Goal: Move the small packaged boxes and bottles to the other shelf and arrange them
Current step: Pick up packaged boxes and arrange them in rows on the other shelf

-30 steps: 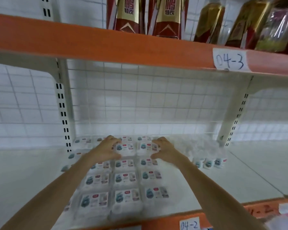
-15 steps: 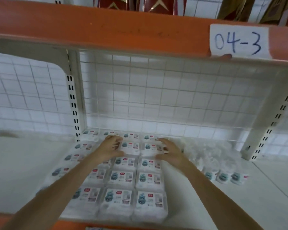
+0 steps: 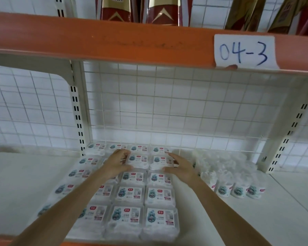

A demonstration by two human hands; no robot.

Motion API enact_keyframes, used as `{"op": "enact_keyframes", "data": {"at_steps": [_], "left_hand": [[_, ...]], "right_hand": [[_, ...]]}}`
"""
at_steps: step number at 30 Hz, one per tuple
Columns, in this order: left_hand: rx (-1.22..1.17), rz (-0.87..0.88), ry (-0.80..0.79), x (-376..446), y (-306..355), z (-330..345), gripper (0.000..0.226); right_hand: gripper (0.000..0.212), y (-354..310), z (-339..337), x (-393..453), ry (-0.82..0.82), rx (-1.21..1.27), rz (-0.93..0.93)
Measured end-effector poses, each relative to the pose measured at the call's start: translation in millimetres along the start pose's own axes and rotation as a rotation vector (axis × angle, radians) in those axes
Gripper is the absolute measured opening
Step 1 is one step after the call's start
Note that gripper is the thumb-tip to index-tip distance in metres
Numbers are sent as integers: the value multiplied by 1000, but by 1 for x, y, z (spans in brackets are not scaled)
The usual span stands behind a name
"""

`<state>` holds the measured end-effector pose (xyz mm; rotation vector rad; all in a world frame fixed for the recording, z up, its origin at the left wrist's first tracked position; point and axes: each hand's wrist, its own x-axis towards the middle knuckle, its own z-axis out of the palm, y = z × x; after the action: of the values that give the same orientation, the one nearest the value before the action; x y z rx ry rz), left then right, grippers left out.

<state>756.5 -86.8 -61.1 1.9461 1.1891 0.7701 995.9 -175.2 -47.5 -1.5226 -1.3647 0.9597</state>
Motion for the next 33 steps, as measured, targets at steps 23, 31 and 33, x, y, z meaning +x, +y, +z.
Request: {"op": "enact_keyframes", "data": {"at_steps": [23,31,33], "left_hand": [[618,385,202,-125,27,-26,44],[677,392,269,-273,19,8,42],[678,351,251,-310,11,21,38]], "right_hand": [[43,-27,2,-141,142,-933,-335],[41,10,17,-263,73,-966,-436],[40,22,26,-290,41,-928,-444]]}}
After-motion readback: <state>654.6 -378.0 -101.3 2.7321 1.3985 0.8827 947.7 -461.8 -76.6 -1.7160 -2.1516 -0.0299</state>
